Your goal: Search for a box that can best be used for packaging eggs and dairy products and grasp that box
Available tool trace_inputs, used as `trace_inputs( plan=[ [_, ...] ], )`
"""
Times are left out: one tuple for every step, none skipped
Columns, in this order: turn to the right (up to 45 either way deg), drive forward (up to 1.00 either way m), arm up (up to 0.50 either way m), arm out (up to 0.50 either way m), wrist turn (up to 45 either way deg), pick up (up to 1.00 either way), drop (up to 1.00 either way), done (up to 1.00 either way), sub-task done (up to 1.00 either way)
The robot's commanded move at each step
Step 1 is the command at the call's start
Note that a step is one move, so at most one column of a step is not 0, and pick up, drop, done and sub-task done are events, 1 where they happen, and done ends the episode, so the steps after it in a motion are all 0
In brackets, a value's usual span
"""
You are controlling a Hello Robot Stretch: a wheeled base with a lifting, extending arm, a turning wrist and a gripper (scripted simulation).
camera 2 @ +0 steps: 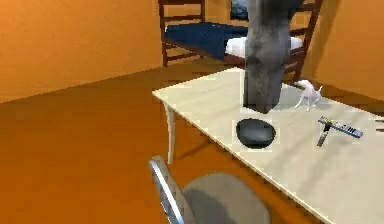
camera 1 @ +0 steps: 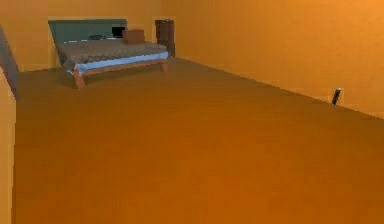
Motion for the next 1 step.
trace_inputs(
  plan=[
    [0.0, 1.00, 0.00, 0.00, 0.0, 0.00, 0.00, 0.00, 0.00]
  ],
)
